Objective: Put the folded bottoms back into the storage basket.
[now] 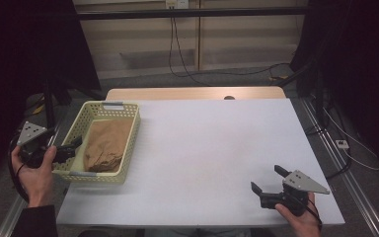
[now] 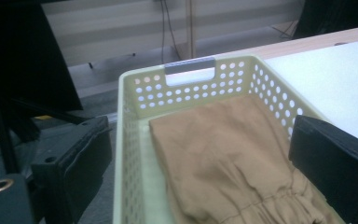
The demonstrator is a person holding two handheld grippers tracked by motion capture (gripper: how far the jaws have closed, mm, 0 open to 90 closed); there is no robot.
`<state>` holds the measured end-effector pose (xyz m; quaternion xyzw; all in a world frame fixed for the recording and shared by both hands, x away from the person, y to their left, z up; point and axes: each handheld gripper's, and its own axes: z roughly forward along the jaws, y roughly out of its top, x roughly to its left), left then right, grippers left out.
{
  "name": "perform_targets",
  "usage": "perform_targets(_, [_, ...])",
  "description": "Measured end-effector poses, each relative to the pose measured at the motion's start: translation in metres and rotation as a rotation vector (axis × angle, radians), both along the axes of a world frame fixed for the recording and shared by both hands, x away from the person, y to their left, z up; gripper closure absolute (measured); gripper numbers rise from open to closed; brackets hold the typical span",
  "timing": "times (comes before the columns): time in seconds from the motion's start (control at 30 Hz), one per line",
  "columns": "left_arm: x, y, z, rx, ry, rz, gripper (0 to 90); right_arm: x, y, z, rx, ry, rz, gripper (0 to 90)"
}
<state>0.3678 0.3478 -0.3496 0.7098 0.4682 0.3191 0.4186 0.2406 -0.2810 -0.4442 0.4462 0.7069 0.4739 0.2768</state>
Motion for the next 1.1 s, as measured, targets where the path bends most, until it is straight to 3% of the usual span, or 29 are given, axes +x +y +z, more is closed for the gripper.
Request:
perform_targets(0.2, [-0.012, -0.004, 0.005, -0.007, -0.035, 0.007, 5.4, 0.0, 0.0, 0.0, -0.004, -0.002, -0.003, 2.2])
perform_targets(0.37, [-0.02, -0.008, 0.008, 0.013, -0.049, -0.008, 5.1, 0.0, 0.0, 0.0, -0.003, -0.001, -0.005, 2.2])
perform_targets(0.5, [-0.024, -0.007, 0.007, -0.008, -0.05, 0.003, 5.1, 0.0, 0.001, 0.0, -0.005, -0.004, -0.002, 2.2])
perform_targets(0.67, [-0.034, -0.012, -0.003, 0.029, -0.055, 0.024, 5.1, 0.002, 0.0, 0.0, -0.001, 0.002, -0.007, 2.2])
perform_targets(0.73, [-0.038, -0.014, -0.006, 0.006, -0.052, 0.005, 5.0, 0.002, 0.001, 0.0, 0.0, 0.003, -0.009, 2.2])
perform_targets(0.8, [-0.043, -0.018, -0.008, 0.027, -0.052, 0.0, 5.1, 0.002, 0.001, 0.0, -0.001, 0.003, -0.008, 2.2])
perform_targets(1.1, [-0.057, -0.037, -0.004, 0.021, -0.065, -0.043, 4.1, 0.001, 0.001, 0.0, -0.003, -0.001, -0.002, 2.2])
